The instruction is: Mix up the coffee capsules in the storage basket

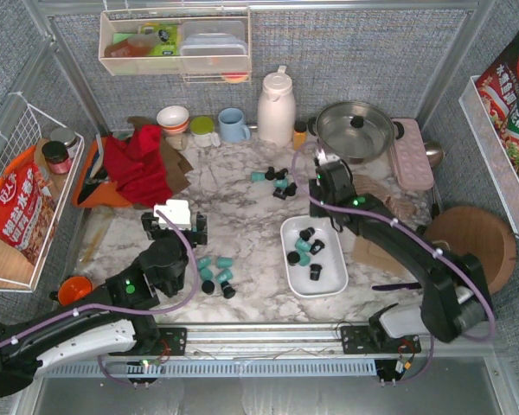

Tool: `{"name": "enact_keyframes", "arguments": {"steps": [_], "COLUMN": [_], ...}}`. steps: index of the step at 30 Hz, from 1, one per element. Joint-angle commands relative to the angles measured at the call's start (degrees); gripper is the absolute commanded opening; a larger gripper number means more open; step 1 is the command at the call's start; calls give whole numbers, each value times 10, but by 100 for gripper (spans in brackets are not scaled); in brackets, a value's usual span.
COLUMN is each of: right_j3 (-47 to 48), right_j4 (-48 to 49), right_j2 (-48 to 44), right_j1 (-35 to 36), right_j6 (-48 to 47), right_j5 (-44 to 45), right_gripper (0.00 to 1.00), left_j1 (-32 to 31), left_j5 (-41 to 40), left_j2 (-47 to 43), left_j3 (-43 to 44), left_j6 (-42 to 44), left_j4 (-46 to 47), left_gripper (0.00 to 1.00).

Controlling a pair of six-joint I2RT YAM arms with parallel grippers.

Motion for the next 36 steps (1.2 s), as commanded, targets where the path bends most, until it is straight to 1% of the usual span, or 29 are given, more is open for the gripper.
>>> {"name": "enact_keyframes", "arguments": {"steps": [1, 5, 8, 12, 17, 22, 26, 29, 30, 33, 36], "right_j3": [-79, -121, -122, -120, -84, -18, 18, 66, 89, 171, 251], "right_j4": [7, -1, -28, -39, -35, -7, 55, 77, 72, 14, -50], "right_j2": [-71, -96, -81, -75, -69, -30, 24, 97, 122, 200, 272], "right_j1": [16, 21, 21, 21, 22, 22, 19, 7, 2, -10, -26], "right_j6": [40, 52, 47, 41, 25, 5, -31, -88, -116, -220, -285], "right_j5": [0, -12, -14, -16, -5, -6, -19, -53, -73, -133, -168], "right_gripper": [34, 42, 49, 58, 58, 56, 58, 60, 62, 67, 68], "left_j1": [4, 9, 14, 16, 19, 20, 20, 21, 21, 21, 21], "left_j5": [2, -9, -8, -8, -7, -10, -14, -14, -16, -19, -20], "left_j2": [-5, -13, -23, -31, -34, -34, -37, -42, -43, -46, -49], "left_j3": [7, 12, 11, 9, 10, 14, 15, 14, 15, 14, 12], "left_j6": [-7, -9, -15, -21, -25, -26, -27, -27, -27, -26, -25], "left_j4": [-4, -13, -13, -17, -18, -27, -30, -31, -31, -33, -30], "left_gripper": [92, 92, 92, 92, 92, 92, 92, 92, 92, 92, 92]}}
